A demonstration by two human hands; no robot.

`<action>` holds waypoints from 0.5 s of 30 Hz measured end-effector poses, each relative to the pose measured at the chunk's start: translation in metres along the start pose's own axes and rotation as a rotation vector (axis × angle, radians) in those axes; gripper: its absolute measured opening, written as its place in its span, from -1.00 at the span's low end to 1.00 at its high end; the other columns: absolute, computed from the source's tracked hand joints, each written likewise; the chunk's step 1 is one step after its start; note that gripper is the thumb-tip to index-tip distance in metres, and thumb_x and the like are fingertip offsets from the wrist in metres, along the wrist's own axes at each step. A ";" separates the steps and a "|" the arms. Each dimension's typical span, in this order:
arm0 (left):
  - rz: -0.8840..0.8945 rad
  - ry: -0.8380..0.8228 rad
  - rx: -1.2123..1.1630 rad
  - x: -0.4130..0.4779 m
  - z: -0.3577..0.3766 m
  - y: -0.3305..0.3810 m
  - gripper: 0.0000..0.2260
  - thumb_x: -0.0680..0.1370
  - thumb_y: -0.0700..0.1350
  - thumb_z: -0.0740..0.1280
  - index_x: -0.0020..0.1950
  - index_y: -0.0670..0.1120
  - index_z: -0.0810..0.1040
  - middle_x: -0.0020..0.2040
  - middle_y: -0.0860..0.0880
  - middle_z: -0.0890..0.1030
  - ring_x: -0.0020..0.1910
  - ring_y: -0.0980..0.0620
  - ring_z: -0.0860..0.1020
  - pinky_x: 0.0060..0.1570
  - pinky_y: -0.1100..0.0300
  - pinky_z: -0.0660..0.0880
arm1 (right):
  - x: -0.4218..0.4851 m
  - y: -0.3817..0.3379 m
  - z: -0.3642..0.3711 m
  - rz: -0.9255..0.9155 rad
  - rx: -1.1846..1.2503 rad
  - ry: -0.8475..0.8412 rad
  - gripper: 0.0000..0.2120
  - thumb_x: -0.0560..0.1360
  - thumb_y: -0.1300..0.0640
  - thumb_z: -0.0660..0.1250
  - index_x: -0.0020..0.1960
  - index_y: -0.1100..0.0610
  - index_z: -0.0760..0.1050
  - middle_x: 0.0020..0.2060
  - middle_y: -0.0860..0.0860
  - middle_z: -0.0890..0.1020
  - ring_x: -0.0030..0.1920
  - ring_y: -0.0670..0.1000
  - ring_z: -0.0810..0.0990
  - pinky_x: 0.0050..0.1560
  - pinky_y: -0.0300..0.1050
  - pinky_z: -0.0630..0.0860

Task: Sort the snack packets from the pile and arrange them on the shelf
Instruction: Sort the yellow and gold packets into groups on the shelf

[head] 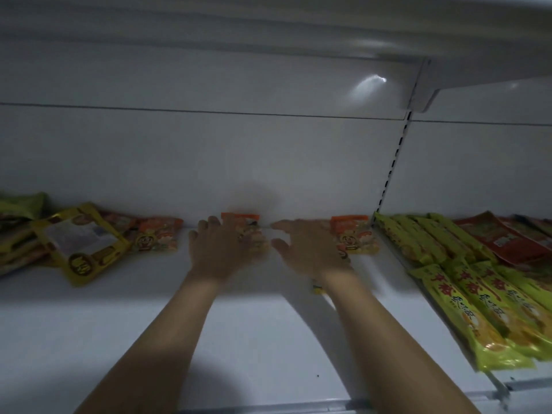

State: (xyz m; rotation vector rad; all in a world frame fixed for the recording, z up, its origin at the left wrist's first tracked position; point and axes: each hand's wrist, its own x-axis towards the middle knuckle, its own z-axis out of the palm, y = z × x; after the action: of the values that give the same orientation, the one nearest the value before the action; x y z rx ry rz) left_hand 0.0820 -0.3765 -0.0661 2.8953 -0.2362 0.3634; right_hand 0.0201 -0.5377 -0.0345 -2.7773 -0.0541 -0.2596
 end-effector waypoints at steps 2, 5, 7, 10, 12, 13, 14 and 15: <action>-0.054 -0.028 -0.009 0.002 0.005 -0.006 -0.40 0.53 0.29 0.24 0.40 -0.08 0.32 0.23 -0.16 0.52 0.27 -0.21 0.44 0.21 -0.04 0.34 | 0.019 -0.015 0.018 -0.004 0.068 -0.031 -0.59 0.62 0.01 0.22 0.46 -0.03 0.37 0.29 0.04 0.56 0.30 0.08 0.51 0.25 -0.10 0.39; -0.027 -0.032 -0.120 0.000 0.016 -0.009 -0.52 0.58 0.15 0.23 0.40 -0.07 0.31 0.25 -0.12 0.53 0.27 -0.18 0.44 0.19 -0.03 0.30 | 0.045 -0.024 0.049 0.105 0.185 -0.073 -0.50 0.56 0.09 0.23 0.49 -0.07 0.31 0.29 0.06 0.56 0.29 0.14 0.51 0.27 -0.02 0.45; 0.016 -0.015 -0.190 -0.003 0.019 -0.012 -0.60 0.57 0.02 0.27 0.38 -0.05 0.35 0.23 -0.09 0.57 0.25 -0.17 0.47 0.18 0.00 0.30 | 0.054 -0.023 0.064 0.162 0.214 -0.085 -0.49 0.55 0.08 0.24 0.50 -0.07 0.30 0.33 0.06 0.53 0.31 0.15 0.49 0.31 0.01 0.43; 0.066 -0.016 -0.314 -0.005 0.014 -0.015 -0.58 0.53 0.06 0.30 0.35 -0.04 0.40 0.18 -0.08 0.60 0.21 -0.17 0.50 0.18 0.03 0.31 | 0.055 -0.019 0.071 0.167 0.280 0.024 -0.56 0.52 0.12 0.30 0.39 -0.05 0.46 0.27 0.01 0.58 0.26 0.06 0.54 0.27 -0.07 0.46; 0.085 -0.046 -0.371 -0.005 0.010 -0.017 -0.48 0.49 0.18 0.24 0.39 -0.01 0.39 0.17 -0.08 0.60 0.22 -0.18 0.49 0.18 0.03 0.28 | 0.050 -0.015 0.060 0.163 0.298 0.139 -0.65 0.48 0.16 0.32 0.24 -0.04 0.58 0.13 -0.02 0.66 0.16 0.02 0.60 0.16 -0.13 0.52; 0.091 -0.025 -0.375 -0.005 0.008 -0.018 -0.49 0.50 0.20 0.22 0.40 0.03 0.39 0.18 -0.07 0.60 0.23 -0.17 0.49 0.16 0.02 0.27 | 0.047 -0.012 0.051 0.172 0.299 0.197 -0.69 0.49 0.17 0.31 0.19 -0.03 0.61 0.08 -0.02 0.68 0.12 0.03 0.62 0.11 -0.14 0.53; 0.087 0.005 -0.347 -0.005 0.008 -0.018 -0.53 0.53 0.20 0.22 0.40 0.06 0.41 0.18 -0.07 0.60 0.23 -0.17 0.49 0.16 0.01 0.26 | 0.041 -0.007 0.037 0.191 0.300 0.244 -0.71 0.51 0.18 0.30 0.18 -0.02 0.62 0.06 0.00 0.68 0.10 0.05 0.63 0.08 -0.14 0.53; 0.077 0.029 -0.285 -0.005 0.010 -0.017 -0.55 0.53 0.19 0.21 0.39 0.07 0.44 0.18 -0.08 0.59 0.23 -0.18 0.49 0.16 -0.01 0.27 | 0.034 0.000 0.023 0.209 0.291 0.286 -0.72 0.53 0.19 0.28 0.18 0.00 0.61 0.07 0.02 0.68 0.08 0.07 0.63 0.05 -0.12 0.51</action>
State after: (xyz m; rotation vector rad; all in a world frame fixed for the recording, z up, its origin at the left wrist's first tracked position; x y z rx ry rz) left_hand 0.0825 -0.3614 -0.0800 2.6046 -0.3632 0.3529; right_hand 0.0574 -0.5300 -0.0491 -2.4089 0.2480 -0.5435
